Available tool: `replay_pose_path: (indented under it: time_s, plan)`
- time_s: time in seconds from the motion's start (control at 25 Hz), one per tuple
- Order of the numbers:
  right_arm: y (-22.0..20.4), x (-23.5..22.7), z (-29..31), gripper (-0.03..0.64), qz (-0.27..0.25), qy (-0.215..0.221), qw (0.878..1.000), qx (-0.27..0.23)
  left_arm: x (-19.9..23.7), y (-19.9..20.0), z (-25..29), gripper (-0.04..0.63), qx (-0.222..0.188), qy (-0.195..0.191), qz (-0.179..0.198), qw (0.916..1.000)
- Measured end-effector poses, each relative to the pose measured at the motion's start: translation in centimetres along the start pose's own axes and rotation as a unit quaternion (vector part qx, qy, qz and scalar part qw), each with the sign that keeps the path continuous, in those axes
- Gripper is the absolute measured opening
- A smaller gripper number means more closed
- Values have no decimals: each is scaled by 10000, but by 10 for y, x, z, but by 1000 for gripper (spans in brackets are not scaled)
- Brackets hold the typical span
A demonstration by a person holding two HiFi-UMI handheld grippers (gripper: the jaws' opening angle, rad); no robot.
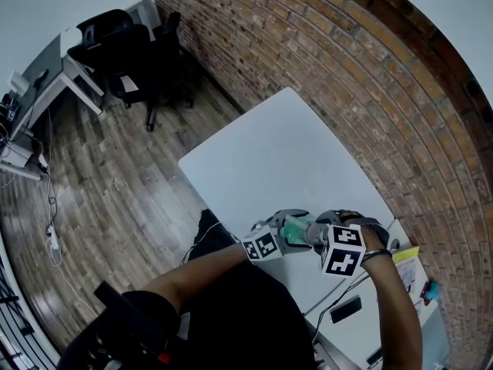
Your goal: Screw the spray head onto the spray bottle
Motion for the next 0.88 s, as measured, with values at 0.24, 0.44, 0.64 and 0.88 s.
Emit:
replay_pose_path:
  time_s: [0.24,0.44,0.64,0.88]
  plan:
    - [-1,-2,0,259,588,119,9981,-146,-1,-1,1,417,13,-13,-1,10000]
    - [-1,-2,0,259,1041,153,9938,-349,-1,-3,-2,417,41,-9,-10,10000]
    - [-3,-3,-1,259,1321,158,9906,-334,0,-1,1,417,-1,-13,4,10000]
    - [-3,-4,0,259,1835,150,9822,-360,0,5,-1,417,-20,-25,53,10000]
Point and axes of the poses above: the fingertips, and each gripper's own axes: z forward along the fingers, x to its left, y out of its top, the point moved 4 cm from there along -z, backward along the fingers, and after that the axes turned 5 degrees about x, right-handed, at the moved point
